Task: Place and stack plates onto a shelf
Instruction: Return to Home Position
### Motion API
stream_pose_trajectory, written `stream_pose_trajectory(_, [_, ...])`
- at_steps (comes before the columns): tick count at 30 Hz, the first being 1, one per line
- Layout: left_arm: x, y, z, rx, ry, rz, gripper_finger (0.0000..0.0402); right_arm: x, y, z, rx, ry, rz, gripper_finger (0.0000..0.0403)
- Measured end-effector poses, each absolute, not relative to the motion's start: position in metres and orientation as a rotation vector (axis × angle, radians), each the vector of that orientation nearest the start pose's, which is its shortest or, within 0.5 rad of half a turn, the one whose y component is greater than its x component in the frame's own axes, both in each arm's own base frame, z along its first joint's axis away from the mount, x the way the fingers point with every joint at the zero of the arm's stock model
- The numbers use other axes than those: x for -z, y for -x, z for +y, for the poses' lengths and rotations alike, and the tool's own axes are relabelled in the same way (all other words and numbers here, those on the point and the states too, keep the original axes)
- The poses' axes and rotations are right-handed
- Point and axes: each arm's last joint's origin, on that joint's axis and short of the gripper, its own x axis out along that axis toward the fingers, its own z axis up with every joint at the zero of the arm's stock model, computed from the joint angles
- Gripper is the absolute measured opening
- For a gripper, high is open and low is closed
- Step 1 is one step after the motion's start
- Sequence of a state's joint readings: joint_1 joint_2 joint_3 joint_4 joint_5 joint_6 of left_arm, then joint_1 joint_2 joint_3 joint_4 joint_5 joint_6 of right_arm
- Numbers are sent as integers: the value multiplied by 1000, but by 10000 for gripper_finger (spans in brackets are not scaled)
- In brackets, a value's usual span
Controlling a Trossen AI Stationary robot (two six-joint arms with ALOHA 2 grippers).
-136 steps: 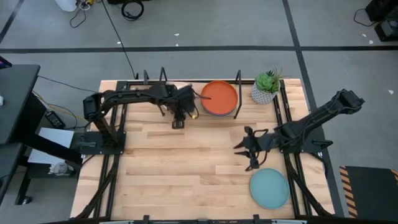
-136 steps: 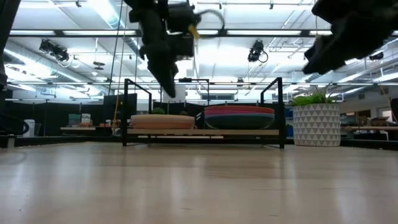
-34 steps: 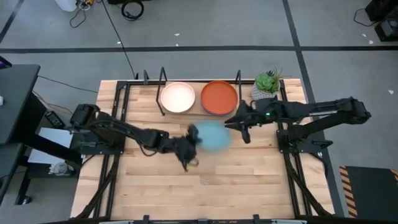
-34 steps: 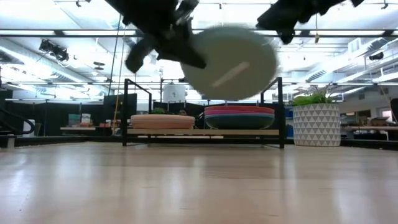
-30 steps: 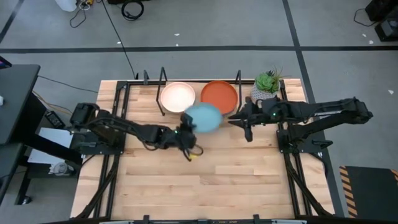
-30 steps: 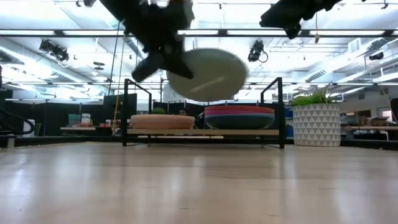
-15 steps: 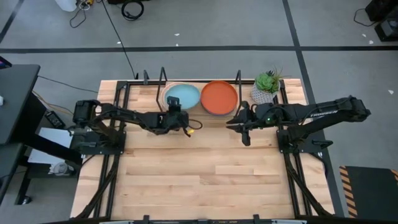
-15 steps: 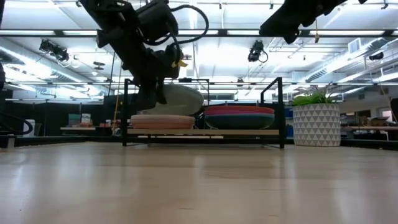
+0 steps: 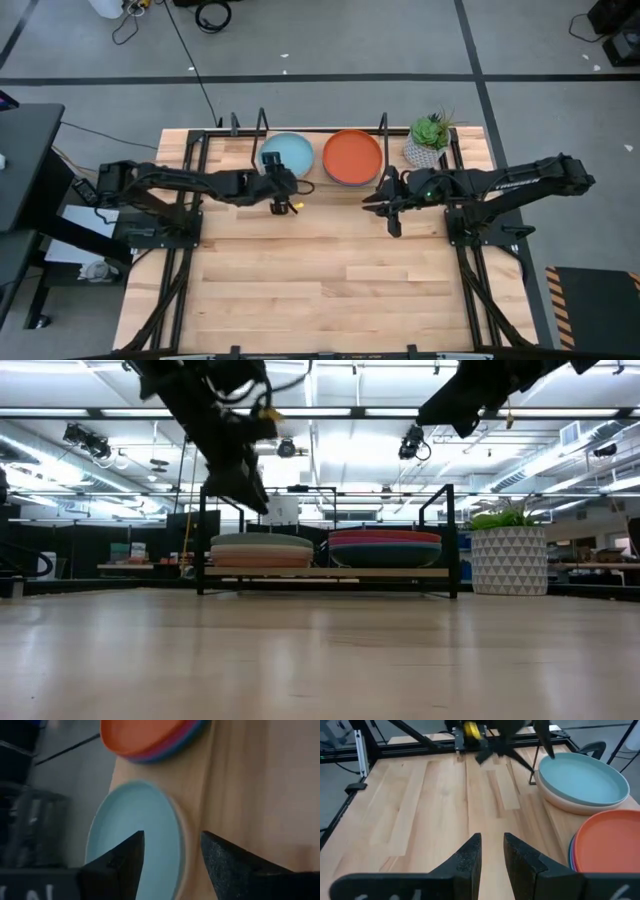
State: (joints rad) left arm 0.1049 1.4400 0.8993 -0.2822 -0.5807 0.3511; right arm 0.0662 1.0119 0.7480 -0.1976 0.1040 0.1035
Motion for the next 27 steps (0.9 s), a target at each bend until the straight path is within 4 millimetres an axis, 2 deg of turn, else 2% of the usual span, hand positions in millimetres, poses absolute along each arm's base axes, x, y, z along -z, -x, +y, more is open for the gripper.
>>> stream_pose_trajectory(5, [-245,-276,49,-439,-349,744,185,-273,-216,12,52,-36,465,88])
stream_pose_trajectory(12, [-210,-257,55,-458,-324,714,144,-261,-195,15,35,-61,334,81])
stream_pose_trajectory(18, [-194,-259,57,-531,-469,801,122,-251,-185,13,37,-90,234,79])
stream_pose_trajectory(27, [-174,-268,61,-525,-805,976,116,-248,-187,14,33,-82,166,79])
